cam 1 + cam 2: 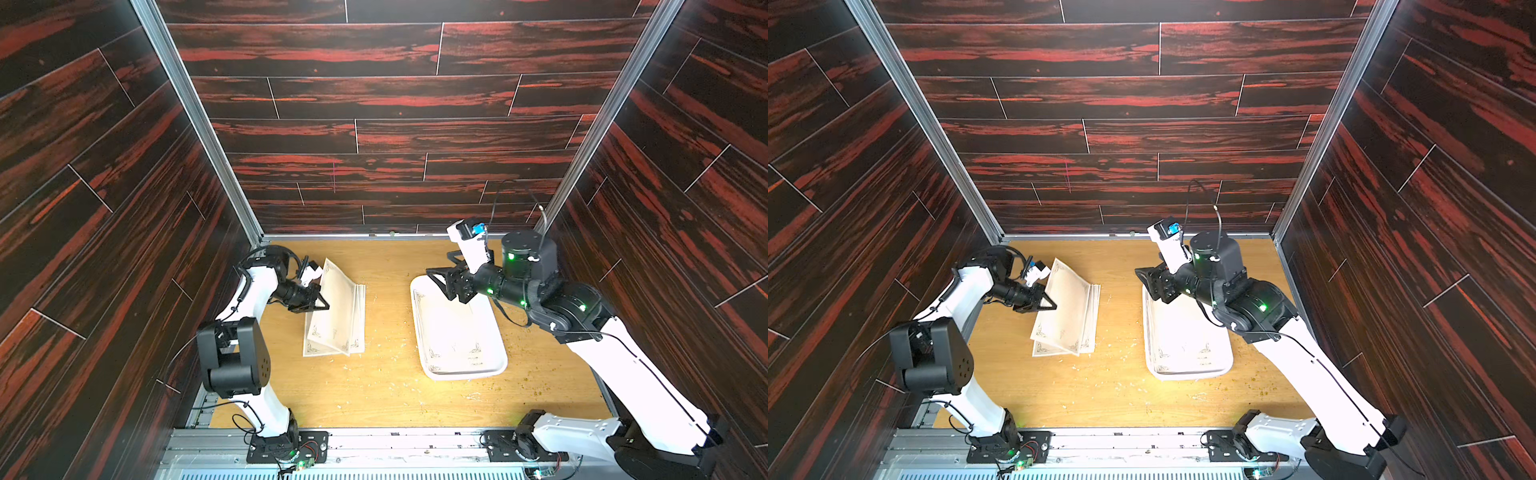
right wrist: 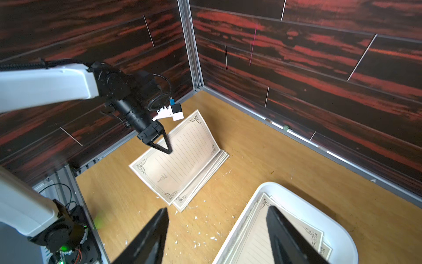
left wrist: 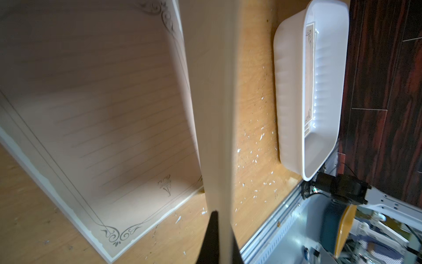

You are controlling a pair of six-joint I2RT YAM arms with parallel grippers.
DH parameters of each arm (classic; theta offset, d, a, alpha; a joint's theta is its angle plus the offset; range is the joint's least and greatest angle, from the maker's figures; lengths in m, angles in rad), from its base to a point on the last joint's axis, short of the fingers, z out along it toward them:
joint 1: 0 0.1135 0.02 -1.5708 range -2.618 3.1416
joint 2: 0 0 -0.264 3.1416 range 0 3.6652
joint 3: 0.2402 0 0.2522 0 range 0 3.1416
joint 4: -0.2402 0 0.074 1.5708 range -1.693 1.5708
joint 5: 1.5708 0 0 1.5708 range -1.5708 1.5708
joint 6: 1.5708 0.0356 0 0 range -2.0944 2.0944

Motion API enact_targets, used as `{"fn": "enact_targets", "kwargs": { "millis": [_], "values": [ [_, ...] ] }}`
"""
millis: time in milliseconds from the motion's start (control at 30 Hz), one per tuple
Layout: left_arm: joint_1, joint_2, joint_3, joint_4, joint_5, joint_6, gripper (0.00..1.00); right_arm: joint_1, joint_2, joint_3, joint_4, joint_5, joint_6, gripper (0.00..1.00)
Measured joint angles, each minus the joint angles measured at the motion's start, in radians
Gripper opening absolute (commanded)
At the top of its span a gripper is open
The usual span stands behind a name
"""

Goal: Take out the stationery paper from the storage box
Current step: Place the stationery paper at the center of the board.

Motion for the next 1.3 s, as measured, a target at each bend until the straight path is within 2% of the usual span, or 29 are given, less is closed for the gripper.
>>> {"fn": "enact_targets", "kwargs": {
  "millis": [267, 667, 1300],
  "values": [
    [0.074, 0.057, -0.013, 0.026, 0.056, 0.002, 0.00, 0.000, 0.037, 0.010, -0.029, 0.000, 0.000, 0.71],
    [0.090, 0.162, -0.015, 0.054, 0.138, -0.030, 0.00, 0.000, 0.062, 0.018, -0.060, 0.002, 0.002, 0.71],
    [0.093, 0.172, -0.079, 0.133, -0.018, -0.130, 0.00, 0.000, 0.105, 0.036, -0.095, 0.000, 0.005, 0.71]
  ]
}}
